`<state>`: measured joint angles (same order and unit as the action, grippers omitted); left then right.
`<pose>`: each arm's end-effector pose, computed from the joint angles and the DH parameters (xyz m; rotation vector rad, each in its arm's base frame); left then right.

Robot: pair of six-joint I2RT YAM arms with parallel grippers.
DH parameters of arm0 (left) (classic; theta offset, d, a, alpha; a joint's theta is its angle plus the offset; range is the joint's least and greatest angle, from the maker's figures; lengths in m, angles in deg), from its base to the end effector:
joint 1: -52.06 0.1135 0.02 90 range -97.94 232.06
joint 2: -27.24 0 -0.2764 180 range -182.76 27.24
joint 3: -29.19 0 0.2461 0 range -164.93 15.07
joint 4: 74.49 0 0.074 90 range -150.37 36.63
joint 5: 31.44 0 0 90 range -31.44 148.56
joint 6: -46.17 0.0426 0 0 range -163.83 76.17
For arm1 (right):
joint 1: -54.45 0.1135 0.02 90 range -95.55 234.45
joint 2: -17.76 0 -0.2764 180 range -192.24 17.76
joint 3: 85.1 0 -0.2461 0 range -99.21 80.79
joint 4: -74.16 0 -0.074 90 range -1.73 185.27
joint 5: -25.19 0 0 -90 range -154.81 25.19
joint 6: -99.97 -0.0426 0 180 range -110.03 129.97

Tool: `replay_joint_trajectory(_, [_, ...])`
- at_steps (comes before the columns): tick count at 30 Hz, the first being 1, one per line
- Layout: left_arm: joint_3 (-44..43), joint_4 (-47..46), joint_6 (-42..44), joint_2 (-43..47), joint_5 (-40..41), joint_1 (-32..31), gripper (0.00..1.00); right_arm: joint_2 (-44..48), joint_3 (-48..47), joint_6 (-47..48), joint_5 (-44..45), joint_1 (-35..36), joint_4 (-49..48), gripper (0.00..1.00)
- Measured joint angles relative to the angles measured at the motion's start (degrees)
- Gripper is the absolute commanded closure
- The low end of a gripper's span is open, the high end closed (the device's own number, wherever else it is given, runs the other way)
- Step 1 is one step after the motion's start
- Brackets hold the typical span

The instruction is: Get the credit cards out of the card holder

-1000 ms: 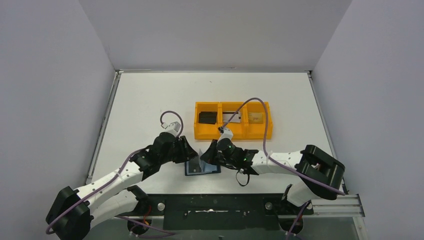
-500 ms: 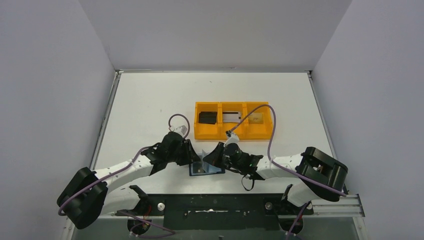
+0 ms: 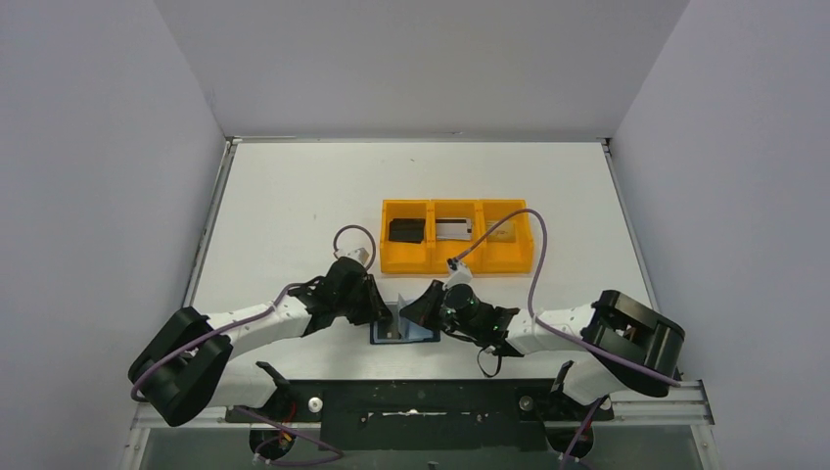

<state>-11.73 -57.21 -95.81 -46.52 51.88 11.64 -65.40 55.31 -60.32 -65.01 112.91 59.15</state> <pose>0.1674 -0.1490 0.1562 -0.2094 2.6210 -0.7945 0.1400 0.2283 0.1626 0.2426 2.3657 1.2760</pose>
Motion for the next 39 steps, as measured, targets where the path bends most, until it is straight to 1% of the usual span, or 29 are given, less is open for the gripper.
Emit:
replay_joint_trajectory(5, [-1.86, 2.38, -0.35, -1.03, 3.48, -0.09, 0.79, 3.56, 2.19, -0.33, 1.25, -0.04, 0.46, 0.94])
replay_joint_trajectory(8, [-1.90, 3.04, -0.37, -0.63, 4.83, -0.09, 0.79, 6.82, 4.42, -0.79, 2.67, -0.04, 2.01, 0.91])
replay_joint_trajectory(11, [-1.90, 3.21, -0.35, -0.52, 5.51, -0.09, 0.79, 9.44, 5.75, -1.25, 4.07, -0.04, 5.64, 0.88])
replay_joint_trajectory(13, [-1.90, 3.26, -0.33, -0.50, 5.55, -0.09, 0.79, 10.86, 6.29, -1.66, 4.79, -0.04, 8.11, 0.82])
replay_joint_trajectory(18, [-1.92, 3.39, -0.15, -0.33, 5.57, -0.09, 0.79, 14.01, 6.93, -2.64, 6.64, -0.04, 15.41, 0.74])
replay_joint_trajectory(24, [-1.92, 4.72, 0.52, 0.61, 5.86, -0.09, 0.79, 19.65, 6.45, -2.10, 9.35, -0.04, 23.02, 0.70])
replay_joint_trajectory(27, [-1.90, 5.95, 0.96, 1.46, 5.99, -0.09, 0.78, 21.16, 3.69, -0.57, 10.64, -0.04, 26.91, 0.69])
replay_joint_trajectory(32, [-1.90, 7.85, 1.66, 3.15, 6.01, -0.09, 0.78, 20.22, -3.45, 3.50, 11.15, -0.04, 29.88, 0.69])
replay_joint_trajectory(35, [-1.90, 8.48, 1.70, 4.13, 6.01, -0.09, 0.77, 16.20, -8.15, 6.19, 10.49, 0.07, 30.01, 0.69])
replay_joint_trajectory(39, [-1.90, 9.14, 1.70, 4.96, 6.01, -0.09, 0.75, 7.72, -14.84, 8.87, 9.86, 1.25, 30.73, 0.70])
